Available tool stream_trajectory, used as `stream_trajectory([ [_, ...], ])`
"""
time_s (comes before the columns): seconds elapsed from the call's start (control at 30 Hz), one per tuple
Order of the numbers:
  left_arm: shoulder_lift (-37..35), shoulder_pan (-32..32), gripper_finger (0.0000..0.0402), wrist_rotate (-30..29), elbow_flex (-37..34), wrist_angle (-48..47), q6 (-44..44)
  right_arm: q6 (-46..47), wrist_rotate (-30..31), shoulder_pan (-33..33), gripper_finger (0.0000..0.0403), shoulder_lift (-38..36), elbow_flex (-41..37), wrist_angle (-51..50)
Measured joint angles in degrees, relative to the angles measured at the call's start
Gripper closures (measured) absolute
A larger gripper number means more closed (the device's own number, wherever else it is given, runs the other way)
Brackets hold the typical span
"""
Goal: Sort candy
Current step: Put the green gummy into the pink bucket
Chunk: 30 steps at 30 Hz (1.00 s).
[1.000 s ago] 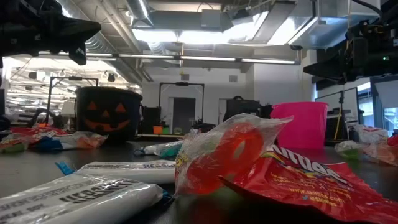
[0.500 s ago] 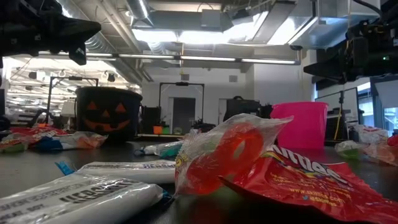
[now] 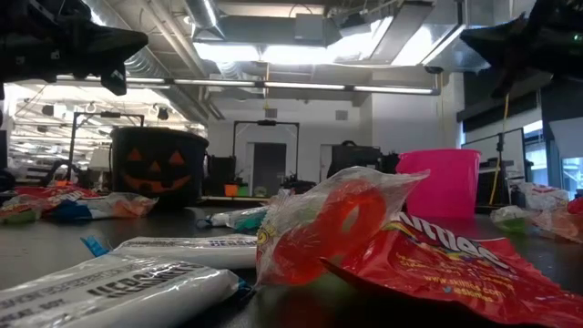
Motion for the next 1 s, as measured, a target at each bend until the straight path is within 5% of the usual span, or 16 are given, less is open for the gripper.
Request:
stream_trajectory([
  [0.37,-0.02,0.02,0.0401,0.02,0.0,0.0,0.0,0.1,-9.23,0.0,0.0403,0.32,1.5,1.32],
  [0.53,-0.01,0.01,0.0401,0.0,0.01,0.0,0.0,-0.09,-9.15,0.0,0.0403,1.83,6.73,-5.55],
  [0.8,0.0,0.01,0.0401,0.0,0.02,0.0,0.0,-1.29,-8.41,0.02,0.0403,13.57,15.73,-23.99],
  [1.0,-0.01,0.02,0.0401,0.01,0.0,0.0,0.0,-3.98,-10.74,0.02,0.0403,24.24,18.68,-28.19],
])
